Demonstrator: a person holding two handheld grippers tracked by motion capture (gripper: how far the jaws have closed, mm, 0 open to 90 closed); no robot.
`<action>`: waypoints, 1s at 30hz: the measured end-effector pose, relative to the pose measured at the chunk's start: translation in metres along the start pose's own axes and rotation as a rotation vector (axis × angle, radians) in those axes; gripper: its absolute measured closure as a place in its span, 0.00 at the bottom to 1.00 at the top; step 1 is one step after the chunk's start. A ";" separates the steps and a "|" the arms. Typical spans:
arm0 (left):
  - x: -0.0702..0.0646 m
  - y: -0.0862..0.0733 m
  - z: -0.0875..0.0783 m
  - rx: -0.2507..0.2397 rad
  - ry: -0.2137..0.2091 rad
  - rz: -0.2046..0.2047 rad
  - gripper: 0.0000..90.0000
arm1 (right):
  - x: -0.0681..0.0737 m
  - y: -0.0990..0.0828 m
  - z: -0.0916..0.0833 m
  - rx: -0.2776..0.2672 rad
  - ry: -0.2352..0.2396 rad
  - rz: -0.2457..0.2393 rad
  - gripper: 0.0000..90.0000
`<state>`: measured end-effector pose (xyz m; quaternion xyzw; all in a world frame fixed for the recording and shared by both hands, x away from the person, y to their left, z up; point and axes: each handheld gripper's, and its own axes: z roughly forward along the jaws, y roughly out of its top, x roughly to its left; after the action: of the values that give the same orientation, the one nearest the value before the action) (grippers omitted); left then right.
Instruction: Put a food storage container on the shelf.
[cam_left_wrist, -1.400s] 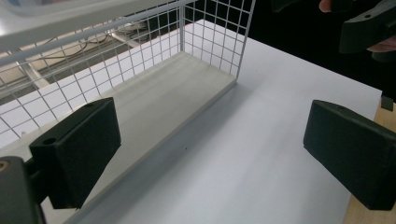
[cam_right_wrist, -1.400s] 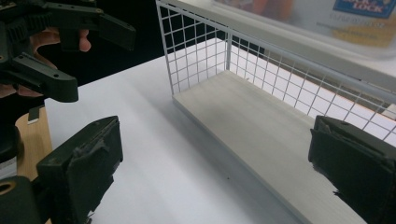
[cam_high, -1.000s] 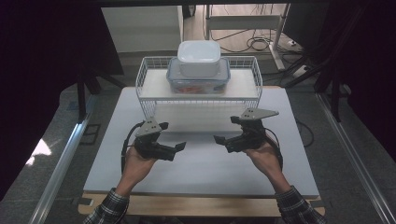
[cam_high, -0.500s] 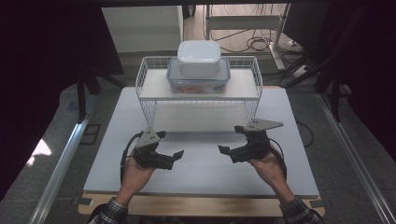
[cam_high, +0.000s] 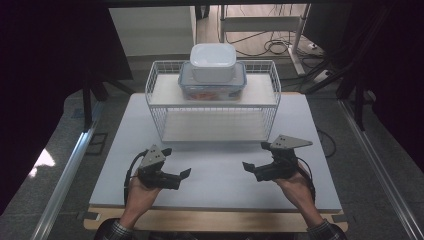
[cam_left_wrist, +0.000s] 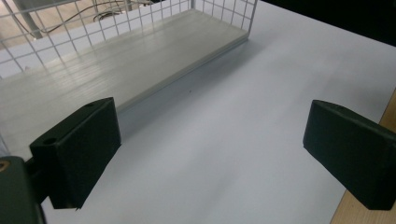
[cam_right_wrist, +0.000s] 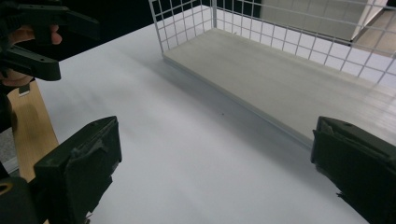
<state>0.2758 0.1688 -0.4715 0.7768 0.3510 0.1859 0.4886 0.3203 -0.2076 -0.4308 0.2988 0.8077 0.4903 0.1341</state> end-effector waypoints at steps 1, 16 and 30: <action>0.001 -0.002 -0.001 0.000 0.002 -0.001 0.04 | -0.001 -0.002 -0.001 0.000 -0.002 0.002 0.03; 0.003 -0.026 -0.006 0.042 0.060 0.018 0.03 | -0.008 -0.036 -0.004 0.029 -0.059 0.018 0.02; 0.004 -0.044 0.005 0.102 0.055 0.023 0.03 | -0.020 -0.065 0.003 0.078 -0.068 0.046 0.02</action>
<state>0.2663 0.1807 -0.5133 0.7993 0.3644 0.1949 0.4364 0.3149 -0.2401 -0.4906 0.3386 0.8142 0.4509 0.1385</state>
